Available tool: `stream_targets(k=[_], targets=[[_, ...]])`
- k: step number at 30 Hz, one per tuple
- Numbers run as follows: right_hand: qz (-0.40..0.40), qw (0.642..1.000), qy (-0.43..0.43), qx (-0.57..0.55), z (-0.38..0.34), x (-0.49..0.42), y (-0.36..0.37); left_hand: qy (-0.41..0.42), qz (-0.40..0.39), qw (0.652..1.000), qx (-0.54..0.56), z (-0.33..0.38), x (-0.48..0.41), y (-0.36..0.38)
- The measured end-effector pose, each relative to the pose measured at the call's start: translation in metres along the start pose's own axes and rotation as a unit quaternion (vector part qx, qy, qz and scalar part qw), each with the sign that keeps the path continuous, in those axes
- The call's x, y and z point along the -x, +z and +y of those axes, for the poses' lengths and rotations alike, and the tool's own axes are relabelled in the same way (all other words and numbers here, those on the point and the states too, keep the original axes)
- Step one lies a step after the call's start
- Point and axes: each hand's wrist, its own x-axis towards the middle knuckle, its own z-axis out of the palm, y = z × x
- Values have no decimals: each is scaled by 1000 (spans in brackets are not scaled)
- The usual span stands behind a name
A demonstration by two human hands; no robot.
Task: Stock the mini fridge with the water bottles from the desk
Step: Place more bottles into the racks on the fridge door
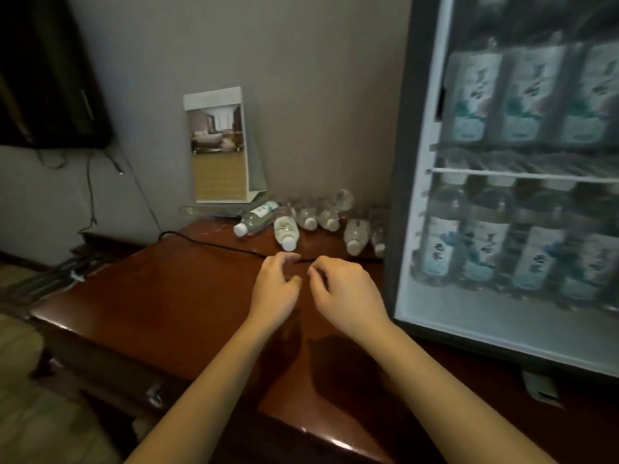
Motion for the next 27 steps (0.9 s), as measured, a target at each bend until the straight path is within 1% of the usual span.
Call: stream_targets(k=[2, 5, 7, 8, 10, 14, 16, 18, 22, 25, 27], targets=[[-65, 994, 82, -5, 5, -33, 28, -55, 0, 998, -26, -24, -31, 0], [-154, 973, 165, 38, 21, -82, 71, -118, 21, 992, -42, -50, -76, 0], [-189, 959, 201, 59, 34, -110, 97, -137, 38, 989, -50, -61, -99, 2], [-189, 957, 211, 65, 39, -122, 109, -138, 43, 988, -55, -65, -106, 3], [-166, 958, 224, 64, 46, -141, 130, -112, 44, 989, -83, -70, -114, 1], [-134, 958, 246, 65, 56, -162, 161, -29, 58, 990, -122, -73, -114, -5], [-120, 961, 244, 50, 58, -164, 171, -18, 45, 990, -136, -74, -110, -6], [-93, 969, 224, 42, 59, -162, 175, -10, 31, 989, -147, -78, -108, -5], [-11, 976, 216, -1, 55, -165, 158, 4, 25, 988, -150, -82, -108, -6], [69, 979, 186, -50, 43, -176, 133, 18, 6, 990, -139, -84, -108, -5], [107, 977, 169, -75, 32, -182, 114, 21, -7, 993, -119, -84, -107, -5]])
